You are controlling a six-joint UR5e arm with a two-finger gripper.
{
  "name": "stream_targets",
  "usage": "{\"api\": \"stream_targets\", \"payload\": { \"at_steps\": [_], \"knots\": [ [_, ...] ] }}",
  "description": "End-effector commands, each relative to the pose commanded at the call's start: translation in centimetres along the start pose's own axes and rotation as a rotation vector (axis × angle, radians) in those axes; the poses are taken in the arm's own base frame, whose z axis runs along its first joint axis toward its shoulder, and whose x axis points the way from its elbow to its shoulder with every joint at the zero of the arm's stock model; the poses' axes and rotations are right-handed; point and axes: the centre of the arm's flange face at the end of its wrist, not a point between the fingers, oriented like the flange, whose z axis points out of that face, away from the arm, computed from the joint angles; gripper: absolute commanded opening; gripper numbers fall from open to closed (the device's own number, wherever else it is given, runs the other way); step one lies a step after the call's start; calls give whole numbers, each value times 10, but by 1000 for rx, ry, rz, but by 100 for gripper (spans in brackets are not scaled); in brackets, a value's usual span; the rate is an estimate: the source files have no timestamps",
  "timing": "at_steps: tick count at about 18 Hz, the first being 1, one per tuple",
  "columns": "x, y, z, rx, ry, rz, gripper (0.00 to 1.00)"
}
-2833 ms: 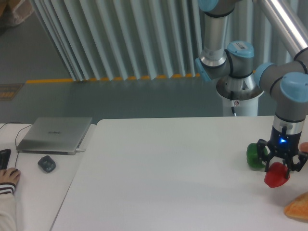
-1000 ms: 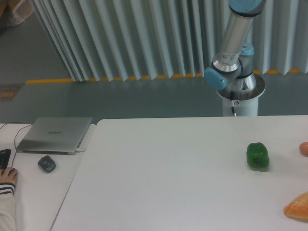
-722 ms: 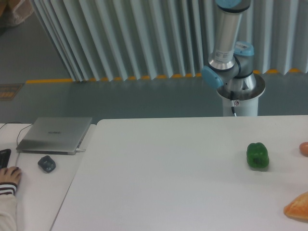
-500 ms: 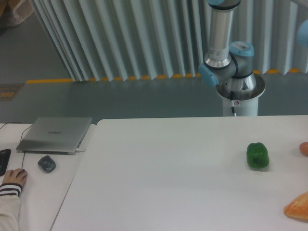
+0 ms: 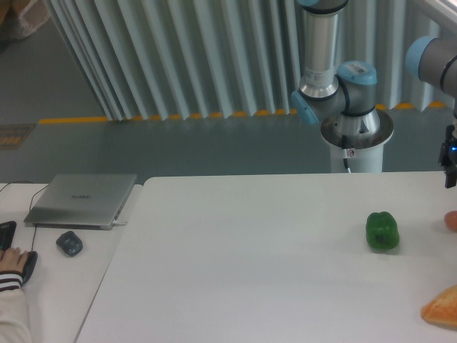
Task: Place the red peppers in a basket
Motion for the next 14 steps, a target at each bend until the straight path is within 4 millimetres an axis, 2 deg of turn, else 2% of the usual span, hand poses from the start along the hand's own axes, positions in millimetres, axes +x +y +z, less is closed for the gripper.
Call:
{"api": "stream_targets", "payload": {
  "at_steps": [2,4,14],
  "knots": [
    [-2,-10,4,-4,4,72,100],
    [-6,-10,10,-7,16,88,100],
    [-6,-12,12,-4,19,84,100]
  ]
}}
